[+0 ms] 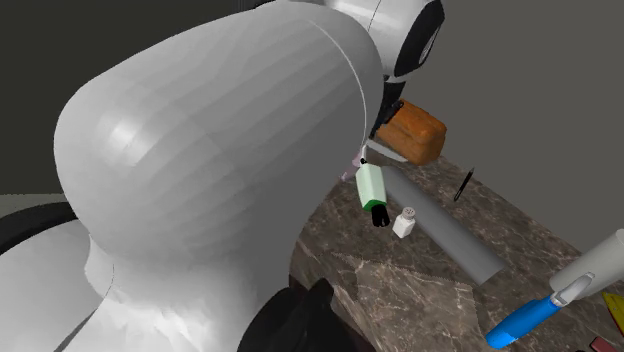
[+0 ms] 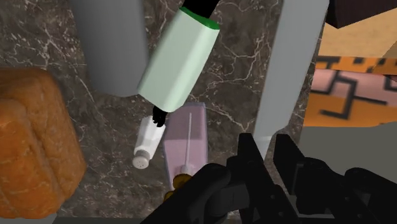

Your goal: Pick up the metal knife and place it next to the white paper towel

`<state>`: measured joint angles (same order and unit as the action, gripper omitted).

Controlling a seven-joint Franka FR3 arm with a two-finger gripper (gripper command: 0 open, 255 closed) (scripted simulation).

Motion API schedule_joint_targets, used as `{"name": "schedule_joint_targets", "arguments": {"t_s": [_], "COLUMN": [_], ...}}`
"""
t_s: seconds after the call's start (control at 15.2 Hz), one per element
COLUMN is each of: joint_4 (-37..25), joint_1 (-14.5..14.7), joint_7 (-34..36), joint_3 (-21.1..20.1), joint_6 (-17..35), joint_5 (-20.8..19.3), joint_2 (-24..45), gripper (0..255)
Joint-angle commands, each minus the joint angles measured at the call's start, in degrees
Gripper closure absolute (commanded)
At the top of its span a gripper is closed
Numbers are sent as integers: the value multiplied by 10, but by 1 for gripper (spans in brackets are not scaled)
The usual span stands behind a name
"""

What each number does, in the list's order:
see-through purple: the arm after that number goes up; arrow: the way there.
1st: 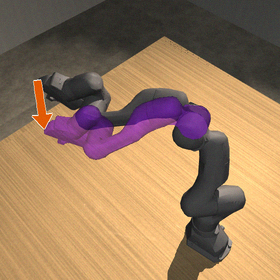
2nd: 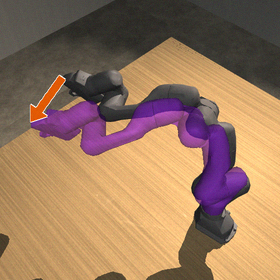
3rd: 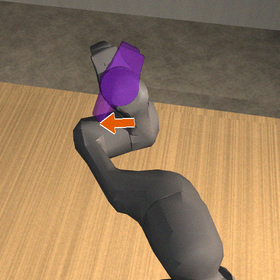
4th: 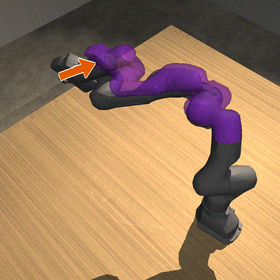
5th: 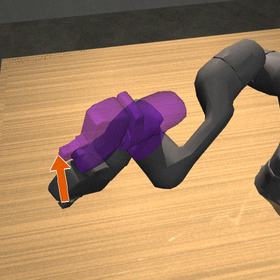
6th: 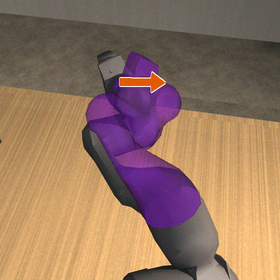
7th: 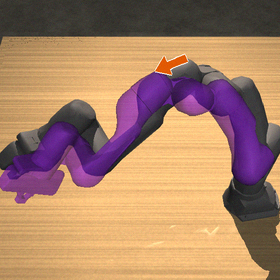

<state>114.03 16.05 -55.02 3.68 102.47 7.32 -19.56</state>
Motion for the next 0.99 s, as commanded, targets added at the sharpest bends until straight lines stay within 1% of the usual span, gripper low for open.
{"name": "schedule_joint_targets", "arguments": {"t_s": [0.0, 0.46, 0.92], "joint_4": [11, 21, -1], "joint_1": [-10, -43, -74], "joint_7": [-28, -121, -219], "joint_3": [19, 88, 161], "joint_6": [-7, -30, -53], "joint_5": [-4, -21, -38], "joint_2": [-14, -35, -26], "gripper": [255, 255, 255]}}
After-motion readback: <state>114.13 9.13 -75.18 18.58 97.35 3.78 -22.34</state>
